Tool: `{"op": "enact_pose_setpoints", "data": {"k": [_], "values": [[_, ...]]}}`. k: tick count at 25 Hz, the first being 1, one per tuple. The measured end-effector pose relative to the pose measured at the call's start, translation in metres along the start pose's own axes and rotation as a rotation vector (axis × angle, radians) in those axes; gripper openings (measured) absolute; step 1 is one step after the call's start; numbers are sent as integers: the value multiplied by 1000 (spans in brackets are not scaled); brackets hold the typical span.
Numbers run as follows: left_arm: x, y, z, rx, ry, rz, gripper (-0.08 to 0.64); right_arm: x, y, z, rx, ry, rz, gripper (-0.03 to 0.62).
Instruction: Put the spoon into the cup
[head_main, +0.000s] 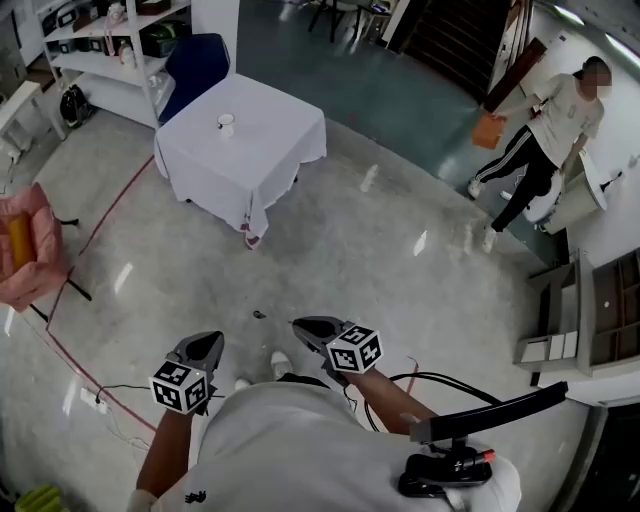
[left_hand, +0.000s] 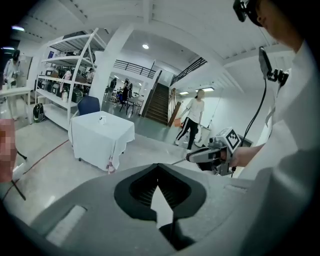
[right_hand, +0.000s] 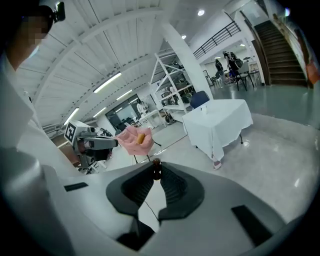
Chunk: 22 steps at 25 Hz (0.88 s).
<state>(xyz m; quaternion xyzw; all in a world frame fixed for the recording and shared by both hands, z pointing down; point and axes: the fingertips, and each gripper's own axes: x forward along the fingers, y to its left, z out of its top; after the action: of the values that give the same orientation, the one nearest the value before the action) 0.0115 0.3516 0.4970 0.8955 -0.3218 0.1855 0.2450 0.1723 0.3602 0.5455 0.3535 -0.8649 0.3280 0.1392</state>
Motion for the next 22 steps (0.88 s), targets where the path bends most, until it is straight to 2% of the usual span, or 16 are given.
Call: {"op": "enact_pose_setpoints", "data": {"k": [7, 13, 18, 22], "values": [[56, 3, 39, 63, -2, 45, 11, 6, -64, 35, 9, 23, 21, 48], [81, 24, 55, 54, 17, 60, 11, 32, -98, 64, 35, 28, 30, 48], [100, 87, 80, 45, 6, 58, 11, 76, -126, 106, 49, 21, -2, 46], [116, 153, 118, 39, -4, 19, 12, 122, -146, 159, 71, 8, -60, 46]]}}
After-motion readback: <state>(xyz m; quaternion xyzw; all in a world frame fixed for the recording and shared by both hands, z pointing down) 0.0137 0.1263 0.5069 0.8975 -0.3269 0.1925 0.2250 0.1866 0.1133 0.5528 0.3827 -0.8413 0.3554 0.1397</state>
